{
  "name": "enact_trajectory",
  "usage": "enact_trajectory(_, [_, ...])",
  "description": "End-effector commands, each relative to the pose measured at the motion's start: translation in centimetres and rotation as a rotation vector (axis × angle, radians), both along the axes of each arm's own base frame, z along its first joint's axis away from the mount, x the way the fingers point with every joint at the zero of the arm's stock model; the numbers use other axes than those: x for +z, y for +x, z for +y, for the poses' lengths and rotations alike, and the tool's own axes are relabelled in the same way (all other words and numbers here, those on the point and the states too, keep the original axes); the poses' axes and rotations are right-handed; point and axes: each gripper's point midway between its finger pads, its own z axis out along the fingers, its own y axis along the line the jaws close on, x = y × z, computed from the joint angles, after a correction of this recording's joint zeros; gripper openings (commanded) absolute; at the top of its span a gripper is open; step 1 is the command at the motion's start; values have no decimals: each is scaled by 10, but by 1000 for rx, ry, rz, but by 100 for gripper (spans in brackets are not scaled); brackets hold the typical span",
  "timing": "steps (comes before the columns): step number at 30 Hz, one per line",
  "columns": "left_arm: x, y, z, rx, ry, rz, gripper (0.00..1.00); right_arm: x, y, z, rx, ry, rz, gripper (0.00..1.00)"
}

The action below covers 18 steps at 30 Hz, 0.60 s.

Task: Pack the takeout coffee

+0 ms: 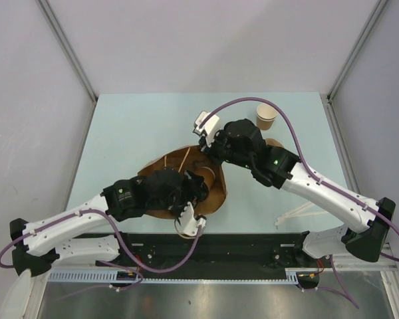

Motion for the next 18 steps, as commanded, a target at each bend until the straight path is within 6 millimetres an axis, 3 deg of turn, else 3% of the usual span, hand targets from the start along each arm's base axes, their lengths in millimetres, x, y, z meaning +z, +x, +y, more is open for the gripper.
enact_trajectory(1, [6, 10, 1, 55, -25, 64, 31, 23, -13, 3, 74, 91, 34, 0])
enact_trajectory(4, [7, 29, 9, 109, -34, 60, 31, 23, -18, 0, 113, 110, 74, 0])
enact_trajectory(8, [13, 41, 14, 142, -45, 58, 30, 24, -23, -3, 151, 121, 123, 0])
enact_trajectory(12, [18, 38, 20, 162, -45, 100, 30, 23, -24, -6, 162, 119, 144, 0])
enact_trajectory(18, [-4, 32, 23, 213, -60, 182, 30, 29, -7, -11, 49, 102, 59, 0])
